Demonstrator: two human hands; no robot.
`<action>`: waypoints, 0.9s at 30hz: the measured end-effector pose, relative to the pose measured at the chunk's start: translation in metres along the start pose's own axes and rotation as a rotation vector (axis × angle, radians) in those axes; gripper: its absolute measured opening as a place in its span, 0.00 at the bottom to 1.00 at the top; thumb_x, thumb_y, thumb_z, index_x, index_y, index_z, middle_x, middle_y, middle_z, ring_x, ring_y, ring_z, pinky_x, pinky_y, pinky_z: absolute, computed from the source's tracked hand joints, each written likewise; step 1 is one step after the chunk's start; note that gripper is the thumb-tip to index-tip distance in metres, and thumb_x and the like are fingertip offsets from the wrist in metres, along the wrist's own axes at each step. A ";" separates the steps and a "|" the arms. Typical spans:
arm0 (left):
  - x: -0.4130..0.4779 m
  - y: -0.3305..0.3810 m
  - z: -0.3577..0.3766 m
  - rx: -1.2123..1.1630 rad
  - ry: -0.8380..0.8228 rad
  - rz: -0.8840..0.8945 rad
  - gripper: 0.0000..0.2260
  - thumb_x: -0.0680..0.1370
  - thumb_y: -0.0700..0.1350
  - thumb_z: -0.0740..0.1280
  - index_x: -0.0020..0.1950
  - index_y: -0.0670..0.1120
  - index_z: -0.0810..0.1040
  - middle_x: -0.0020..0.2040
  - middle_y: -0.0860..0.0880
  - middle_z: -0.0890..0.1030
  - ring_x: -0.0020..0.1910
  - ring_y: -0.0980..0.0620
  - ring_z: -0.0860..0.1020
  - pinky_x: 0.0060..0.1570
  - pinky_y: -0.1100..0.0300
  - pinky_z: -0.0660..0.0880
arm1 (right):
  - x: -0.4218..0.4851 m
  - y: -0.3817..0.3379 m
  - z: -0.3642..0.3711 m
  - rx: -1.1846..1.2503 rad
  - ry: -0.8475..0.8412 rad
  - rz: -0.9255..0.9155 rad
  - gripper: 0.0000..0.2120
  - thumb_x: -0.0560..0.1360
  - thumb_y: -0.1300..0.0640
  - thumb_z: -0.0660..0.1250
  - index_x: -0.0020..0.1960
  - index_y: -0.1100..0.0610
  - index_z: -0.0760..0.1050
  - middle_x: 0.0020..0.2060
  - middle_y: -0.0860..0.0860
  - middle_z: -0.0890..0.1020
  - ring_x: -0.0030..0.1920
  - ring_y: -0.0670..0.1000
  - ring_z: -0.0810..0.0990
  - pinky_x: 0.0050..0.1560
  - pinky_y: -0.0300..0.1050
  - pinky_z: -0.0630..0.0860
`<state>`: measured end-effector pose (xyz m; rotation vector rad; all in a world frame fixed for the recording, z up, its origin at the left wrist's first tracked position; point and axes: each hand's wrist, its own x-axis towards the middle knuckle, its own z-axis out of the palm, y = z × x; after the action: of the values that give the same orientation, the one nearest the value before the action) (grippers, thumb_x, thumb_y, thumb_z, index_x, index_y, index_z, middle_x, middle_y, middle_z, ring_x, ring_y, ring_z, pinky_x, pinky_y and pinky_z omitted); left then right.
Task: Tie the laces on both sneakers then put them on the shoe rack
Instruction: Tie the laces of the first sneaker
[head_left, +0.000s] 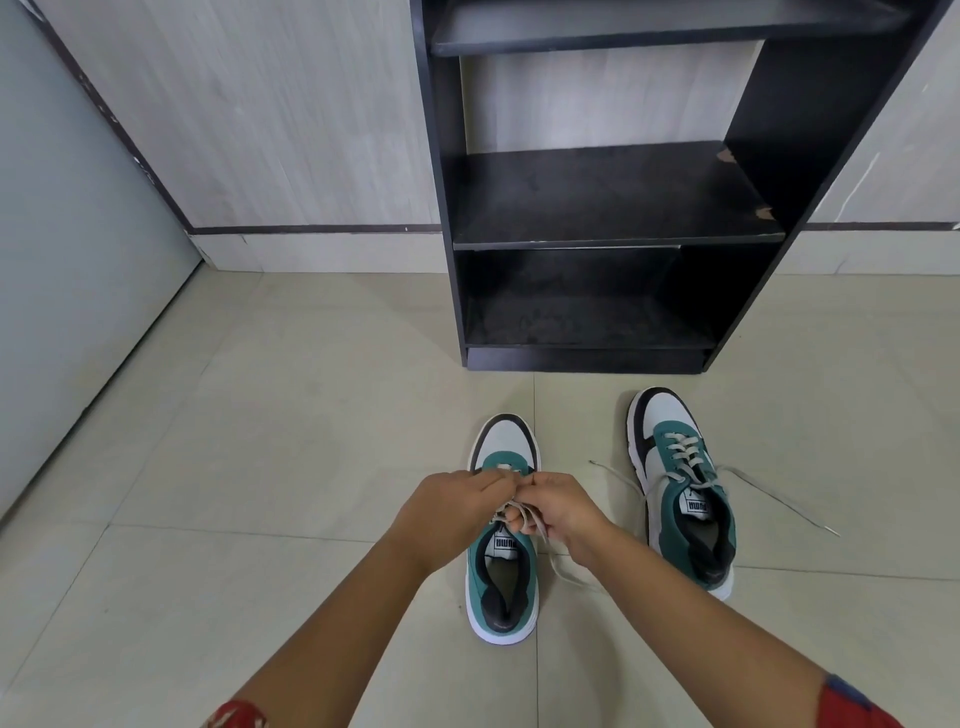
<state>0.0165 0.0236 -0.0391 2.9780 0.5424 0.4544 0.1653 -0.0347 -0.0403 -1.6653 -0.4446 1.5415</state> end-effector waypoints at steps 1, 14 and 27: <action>0.000 0.000 -0.001 0.008 0.010 0.033 0.18 0.67 0.40 0.73 0.54 0.50 0.74 0.48 0.53 0.84 0.28 0.52 0.77 0.24 0.64 0.72 | 0.000 -0.001 -0.001 -0.016 -0.010 0.010 0.03 0.73 0.67 0.66 0.40 0.64 0.78 0.23 0.54 0.80 0.22 0.49 0.76 0.31 0.40 0.69; 0.010 0.001 -0.009 -0.574 -0.168 -0.667 0.09 0.71 0.41 0.69 0.38 0.47 0.68 0.39 0.47 0.80 0.36 0.47 0.76 0.34 0.54 0.71 | -0.012 0.003 -0.005 0.175 -0.157 -0.014 0.13 0.81 0.54 0.54 0.42 0.56 0.72 0.33 0.53 0.77 0.32 0.49 0.74 0.36 0.41 0.66; 0.017 -0.002 -0.021 -1.332 -0.257 -1.291 0.11 0.70 0.41 0.73 0.35 0.46 0.71 0.33 0.49 0.74 0.26 0.56 0.66 0.22 0.66 0.62 | -0.020 0.025 0.003 0.054 0.156 -0.274 0.05 0.66 0.60 0.76 0.33 0.56 0.82 0.44 0.54 0.83 0.51 0.54 0.82 0.57 0.45 0.76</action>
<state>0.0244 0.0322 -0.0145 1.0570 1.2454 0.1337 0.1520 -0.0635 -0.0459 -1.5951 -0.5198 1.2051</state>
